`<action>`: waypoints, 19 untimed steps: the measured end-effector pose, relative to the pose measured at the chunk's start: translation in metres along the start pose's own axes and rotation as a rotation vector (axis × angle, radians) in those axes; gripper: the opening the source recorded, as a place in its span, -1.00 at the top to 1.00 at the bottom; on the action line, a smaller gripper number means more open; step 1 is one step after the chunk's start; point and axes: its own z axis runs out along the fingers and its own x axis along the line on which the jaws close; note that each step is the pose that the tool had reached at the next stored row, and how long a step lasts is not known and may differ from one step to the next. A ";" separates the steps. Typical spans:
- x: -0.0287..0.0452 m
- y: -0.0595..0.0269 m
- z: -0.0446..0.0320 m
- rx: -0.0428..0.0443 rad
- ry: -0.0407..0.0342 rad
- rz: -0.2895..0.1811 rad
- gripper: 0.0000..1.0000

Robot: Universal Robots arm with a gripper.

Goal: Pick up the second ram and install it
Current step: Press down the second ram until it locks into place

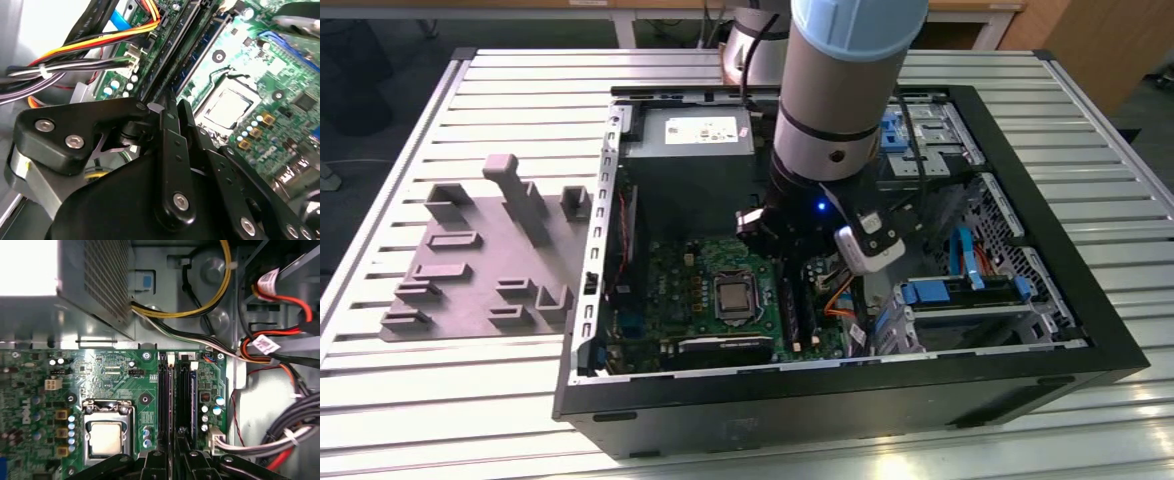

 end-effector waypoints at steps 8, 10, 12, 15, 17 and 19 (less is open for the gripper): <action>0.0001 0.0000 -0.0053 -0.0001 0.0000 0.000 0.79; 0.0001 0.0000 -0.0046 -0.0001 0.0000 0.000 0.79; 0.0000 0.0000 -0.0023 0.0000 0.0001 0.000 0.79; -0.0002 0.0000 0.0020 -0.0001 0.0000 0.000 0.79; -0.0002 0.0000 0.0040 -0.0001 0.0000 0.000 0.79; -0.0002 0.0000 0.0055 0.0000 0.0000 0.000 0.79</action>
